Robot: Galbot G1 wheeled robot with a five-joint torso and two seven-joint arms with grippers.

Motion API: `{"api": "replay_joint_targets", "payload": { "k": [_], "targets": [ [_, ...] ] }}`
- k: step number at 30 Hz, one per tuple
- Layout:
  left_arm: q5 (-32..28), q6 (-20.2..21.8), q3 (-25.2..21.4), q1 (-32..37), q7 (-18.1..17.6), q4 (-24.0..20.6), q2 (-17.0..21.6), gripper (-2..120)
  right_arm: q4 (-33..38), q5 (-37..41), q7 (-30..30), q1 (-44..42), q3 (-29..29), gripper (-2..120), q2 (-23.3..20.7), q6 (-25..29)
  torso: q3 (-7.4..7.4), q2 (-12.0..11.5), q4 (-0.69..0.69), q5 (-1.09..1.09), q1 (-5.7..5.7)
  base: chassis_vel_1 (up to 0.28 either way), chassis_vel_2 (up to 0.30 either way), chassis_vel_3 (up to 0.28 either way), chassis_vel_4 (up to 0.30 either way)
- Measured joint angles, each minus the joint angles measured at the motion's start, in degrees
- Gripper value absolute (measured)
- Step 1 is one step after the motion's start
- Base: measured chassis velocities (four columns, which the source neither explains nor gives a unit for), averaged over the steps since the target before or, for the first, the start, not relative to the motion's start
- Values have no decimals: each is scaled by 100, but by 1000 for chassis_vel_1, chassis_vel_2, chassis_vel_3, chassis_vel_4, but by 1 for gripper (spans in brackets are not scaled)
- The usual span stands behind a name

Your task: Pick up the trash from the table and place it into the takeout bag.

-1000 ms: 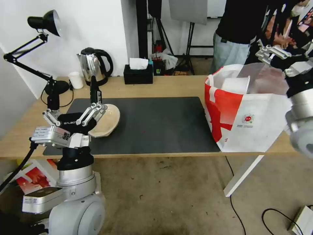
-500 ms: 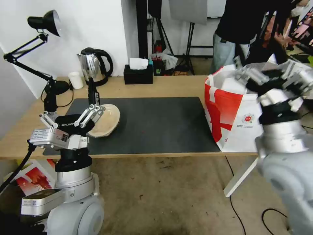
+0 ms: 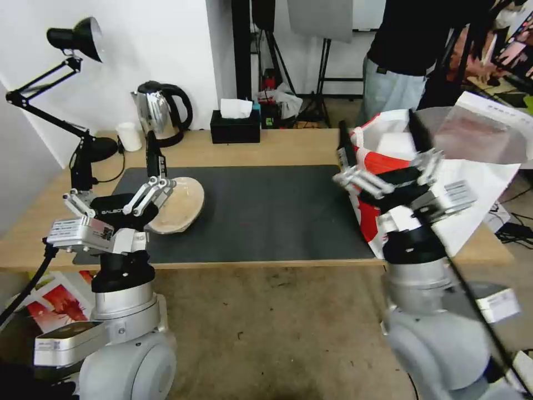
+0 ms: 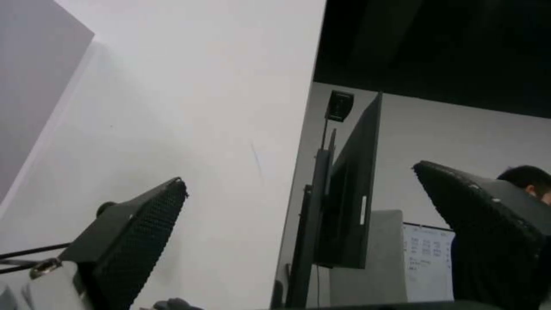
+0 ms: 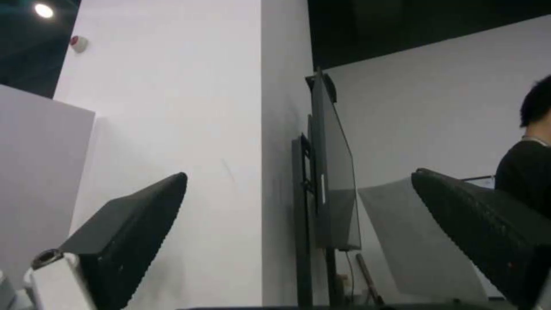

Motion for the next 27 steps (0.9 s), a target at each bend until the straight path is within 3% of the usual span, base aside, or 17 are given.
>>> {"api": "replay_joint_targets", "payload": {
  "k": [12, 27],
  "targets": [
    [4, 2, 7, -18, 0, 43, -41, 100, -317, -908, -64, -114, -576, 100, 673, 217, 0, 0, 0, 0, 0, 0, 0, 0, 0],
    [-4, 54, 3, -11, 4, 43, 9, 100, -378, -1260, -89, -188, -659, 100, 923, 351, 0, 0, -1, 1, 0, 0, 0, 0, 0]
  ]
}}
